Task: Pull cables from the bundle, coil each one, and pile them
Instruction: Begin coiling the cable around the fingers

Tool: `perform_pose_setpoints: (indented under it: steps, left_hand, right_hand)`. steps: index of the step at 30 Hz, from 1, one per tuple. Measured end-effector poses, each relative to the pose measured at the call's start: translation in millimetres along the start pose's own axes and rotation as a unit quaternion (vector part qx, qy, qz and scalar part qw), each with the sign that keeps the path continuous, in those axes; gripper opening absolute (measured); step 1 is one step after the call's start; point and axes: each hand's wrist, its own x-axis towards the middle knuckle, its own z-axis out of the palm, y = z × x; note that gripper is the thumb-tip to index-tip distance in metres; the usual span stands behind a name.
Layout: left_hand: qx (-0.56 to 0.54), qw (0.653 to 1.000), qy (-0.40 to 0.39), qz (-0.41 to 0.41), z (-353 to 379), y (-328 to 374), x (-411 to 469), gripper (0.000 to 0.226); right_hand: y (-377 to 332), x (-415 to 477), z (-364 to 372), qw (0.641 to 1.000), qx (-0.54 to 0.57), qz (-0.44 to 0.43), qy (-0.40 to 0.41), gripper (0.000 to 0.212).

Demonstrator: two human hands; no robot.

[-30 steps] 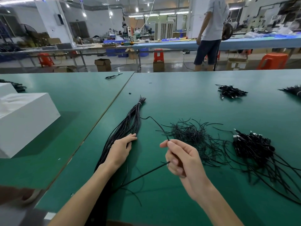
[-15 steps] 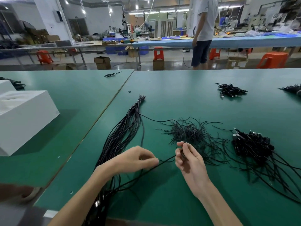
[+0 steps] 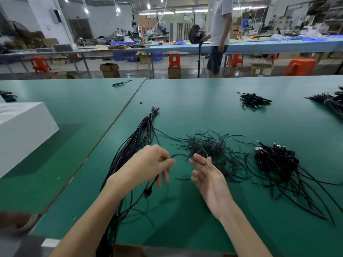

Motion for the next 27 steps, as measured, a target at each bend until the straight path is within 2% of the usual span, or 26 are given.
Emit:
perform_pose_setpoints:
  steps: [2, 5, 9, 11, 13, 17, 22, 27]
  left_hand:
    - [-0.118, 0.991, 0.058, 0.022, 3.9, 10.4, 7.2, 0.035]
    - [-0.359, 0.929, 0.094, 0.011, 18.8, 16.3, 21.6, 0.031]
    - [-0.566, 0.81, 0.12, -0.095, 47.9, 3.4, 44.6, 0.024]
    - [-0.611, 0.768, 0.142, -0.126, 59.0, -9.6, 52.0, 0.022]
    - [-0.641, 0.741, 0.153, -0.129, 67.0, -23.6, 54.3, 0.022]
    - [-0.656, 0.737, 0.126, -0.105, 76.5, -47.8, 49.7, 0.021]
    - [-0.701, 0.705, 0.101, -0.043, 82.4, -64.9, 39.3, 0.012]
    - [-0.696, 0.709, 0.093, -0.057, 80.0, -61.2, 37.0, 0.018]
  right_hand:
    - [0.3, -0.5, 0.8, 1.0, -0.004, 0.011, -0.018, 0.061]
    - [1.9, -2.0, 3.1, 0.999, -0.034, 0.007, -0.039, 0.076]
    - [5.4, -8.0, 7.4, 0.988, -0.137, -0.015, -0.071, 0.063]
    - [5.1, -10.7, 7.5, 0.983, -0.168, -0.01, -0.075, 0.056]
    - [4.6, -12.0, 7.4, 0.981, -0.181, -0.004, -0.072, 0.05]
    - [5.9, -11.9, 6.8, 0.982, -0.181, -0.009, -0.045, 0.031]
    - [9.3, -11.0, 5.9, 0.984, -0.171, -0.036, -0.022, 0.022]
    - [6.3, -10.5, 1.3, 0.994, -0.108, -0.034, -0.013, 0.02]
